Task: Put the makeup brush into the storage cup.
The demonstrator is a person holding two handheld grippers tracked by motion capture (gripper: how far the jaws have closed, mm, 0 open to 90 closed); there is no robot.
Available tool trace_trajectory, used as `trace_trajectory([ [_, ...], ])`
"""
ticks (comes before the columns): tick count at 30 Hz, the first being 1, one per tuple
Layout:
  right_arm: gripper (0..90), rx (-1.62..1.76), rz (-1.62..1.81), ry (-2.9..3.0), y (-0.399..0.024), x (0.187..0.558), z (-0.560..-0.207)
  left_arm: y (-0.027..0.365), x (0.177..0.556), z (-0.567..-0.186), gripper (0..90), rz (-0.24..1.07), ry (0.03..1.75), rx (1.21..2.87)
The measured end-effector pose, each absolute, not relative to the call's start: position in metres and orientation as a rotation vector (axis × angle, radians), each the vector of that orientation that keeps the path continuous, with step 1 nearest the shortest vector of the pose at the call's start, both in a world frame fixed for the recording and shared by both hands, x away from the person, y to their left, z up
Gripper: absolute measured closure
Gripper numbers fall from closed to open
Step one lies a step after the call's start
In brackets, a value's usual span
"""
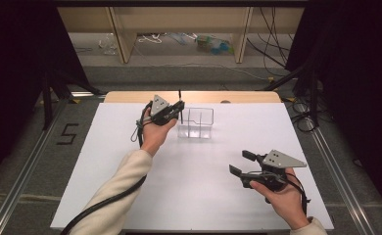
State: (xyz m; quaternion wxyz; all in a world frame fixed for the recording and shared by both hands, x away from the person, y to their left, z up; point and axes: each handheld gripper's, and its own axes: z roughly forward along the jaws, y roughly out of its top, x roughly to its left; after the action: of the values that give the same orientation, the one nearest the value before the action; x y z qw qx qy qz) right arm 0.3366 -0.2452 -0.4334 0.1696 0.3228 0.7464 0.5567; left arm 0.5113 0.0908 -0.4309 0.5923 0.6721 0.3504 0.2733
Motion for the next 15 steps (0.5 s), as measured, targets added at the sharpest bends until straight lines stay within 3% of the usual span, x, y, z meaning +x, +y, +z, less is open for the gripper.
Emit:
trace_trajectory([
  [15, 28.0, 0.929, 1.565, 2.142, -0.2451, 0.3354, -0.4323, 0.091, 0.5116, -0.4316, 84.7, 0.626, 0.827, 1.56],
])
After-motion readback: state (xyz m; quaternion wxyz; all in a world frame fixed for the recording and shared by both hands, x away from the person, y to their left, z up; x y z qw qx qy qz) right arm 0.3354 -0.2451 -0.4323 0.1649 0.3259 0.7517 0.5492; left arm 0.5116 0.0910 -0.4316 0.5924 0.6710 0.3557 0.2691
